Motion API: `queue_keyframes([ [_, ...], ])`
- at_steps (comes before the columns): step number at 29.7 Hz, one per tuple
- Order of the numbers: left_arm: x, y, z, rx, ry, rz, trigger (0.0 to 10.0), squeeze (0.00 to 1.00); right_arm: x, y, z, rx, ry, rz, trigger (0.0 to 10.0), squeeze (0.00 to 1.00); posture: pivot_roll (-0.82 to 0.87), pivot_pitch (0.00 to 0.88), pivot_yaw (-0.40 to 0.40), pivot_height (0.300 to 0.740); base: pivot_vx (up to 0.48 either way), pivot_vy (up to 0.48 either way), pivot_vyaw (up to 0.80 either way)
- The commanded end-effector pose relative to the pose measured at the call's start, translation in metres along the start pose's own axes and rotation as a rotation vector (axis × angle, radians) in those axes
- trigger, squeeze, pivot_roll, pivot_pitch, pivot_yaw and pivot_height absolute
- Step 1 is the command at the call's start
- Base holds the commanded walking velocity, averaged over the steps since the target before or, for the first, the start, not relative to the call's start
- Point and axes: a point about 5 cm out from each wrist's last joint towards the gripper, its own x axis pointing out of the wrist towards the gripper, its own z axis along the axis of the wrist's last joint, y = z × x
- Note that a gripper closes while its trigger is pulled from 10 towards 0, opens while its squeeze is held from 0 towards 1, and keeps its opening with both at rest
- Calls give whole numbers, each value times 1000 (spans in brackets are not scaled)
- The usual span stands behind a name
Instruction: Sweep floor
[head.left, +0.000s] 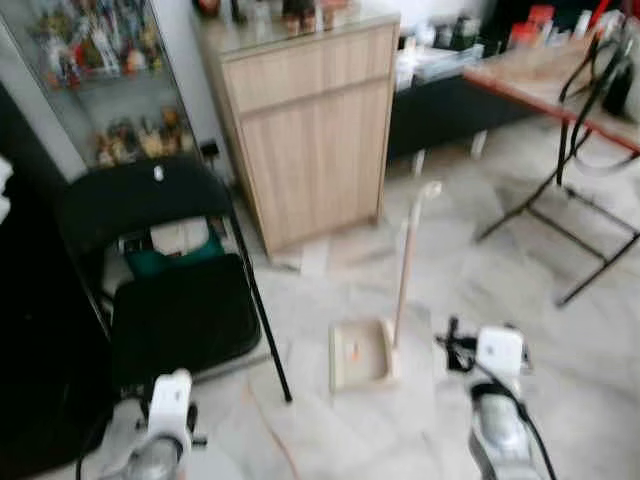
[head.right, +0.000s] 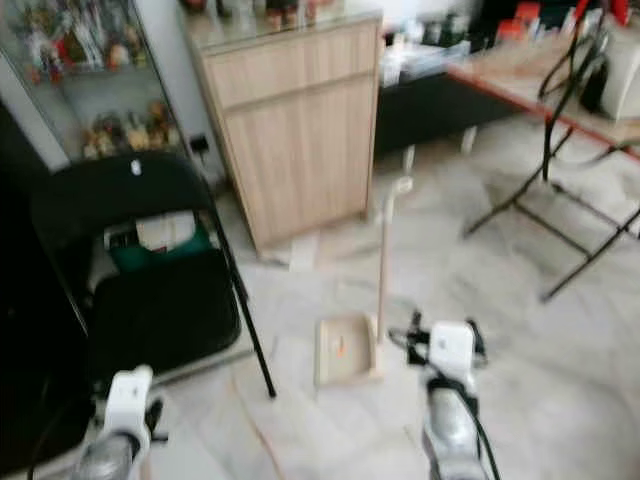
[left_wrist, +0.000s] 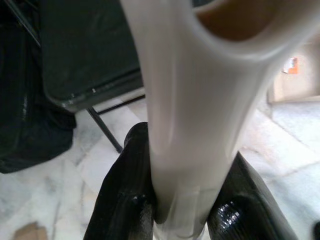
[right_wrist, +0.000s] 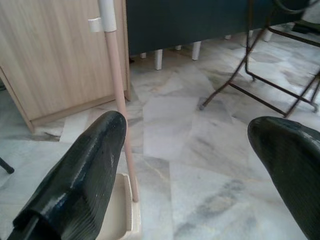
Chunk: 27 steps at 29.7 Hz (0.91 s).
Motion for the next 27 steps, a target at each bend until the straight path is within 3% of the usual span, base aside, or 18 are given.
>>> queue_keyframes([
  [1, 0, -2, -2, 20, 13, -13, 10000, 0, 2, -6, 2, -24, -11, -2, 10000, 0, -165, 0, 85, 740, 277, 0, 0],
  [4, 0, -3, -1, 19, 12, -16, 10000, 0, 2, -4, 2, -36, -12, 14, 10000, 0, -166, 0, 84, 740, 280, 0, 646],
  [27, 1, -10, -1, 21, 14, -38, 10000, 0, 4, -4, 2, -16, -5, 17, 10000, 0, -173, 0, 77, 740, 280, 0, 0],
])
